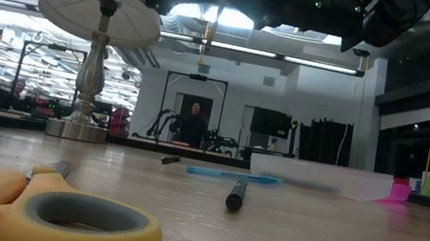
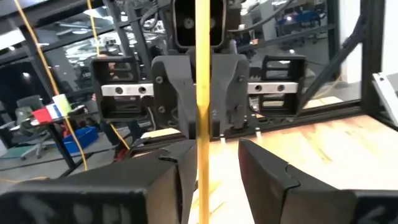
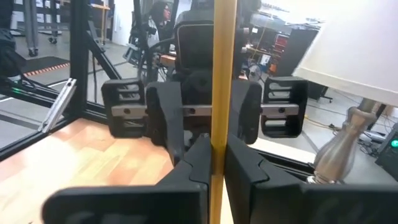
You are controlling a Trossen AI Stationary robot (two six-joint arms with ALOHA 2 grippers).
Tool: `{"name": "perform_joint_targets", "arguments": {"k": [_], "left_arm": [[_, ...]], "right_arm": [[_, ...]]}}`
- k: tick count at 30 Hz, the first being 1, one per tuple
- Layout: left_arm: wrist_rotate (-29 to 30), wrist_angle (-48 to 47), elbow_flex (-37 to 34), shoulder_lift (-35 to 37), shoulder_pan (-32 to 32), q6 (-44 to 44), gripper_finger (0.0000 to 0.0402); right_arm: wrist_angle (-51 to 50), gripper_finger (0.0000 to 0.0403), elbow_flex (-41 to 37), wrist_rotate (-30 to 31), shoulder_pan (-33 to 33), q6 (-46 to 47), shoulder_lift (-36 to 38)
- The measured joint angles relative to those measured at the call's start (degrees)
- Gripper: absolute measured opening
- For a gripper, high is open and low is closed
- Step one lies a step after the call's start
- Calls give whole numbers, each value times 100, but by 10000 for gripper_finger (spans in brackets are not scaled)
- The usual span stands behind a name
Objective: Pick & place school supplies into a supply box
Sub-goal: Put the yellow pencil into the pink supply box
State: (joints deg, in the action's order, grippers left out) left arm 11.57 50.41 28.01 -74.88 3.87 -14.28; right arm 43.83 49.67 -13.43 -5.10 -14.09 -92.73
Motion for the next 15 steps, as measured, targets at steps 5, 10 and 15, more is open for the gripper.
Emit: {"name": "perform_joint_targets", "arguments": {"k": [5, 10, 15], "left_arm": [[-17, -944, 0, 549, 238, 157, 116], [-28, -1684, 2, 1112, 451, 534, 108], [-10, -2451, 2, 1509, 559, 602, 98]], "right_arm": [[-102, 25, -4, 24, -7, 3, -2], [-194, 25, -4, 35, -1, 104, -2], [-297, 25, -4, 27, -3, 333, -2]]}}
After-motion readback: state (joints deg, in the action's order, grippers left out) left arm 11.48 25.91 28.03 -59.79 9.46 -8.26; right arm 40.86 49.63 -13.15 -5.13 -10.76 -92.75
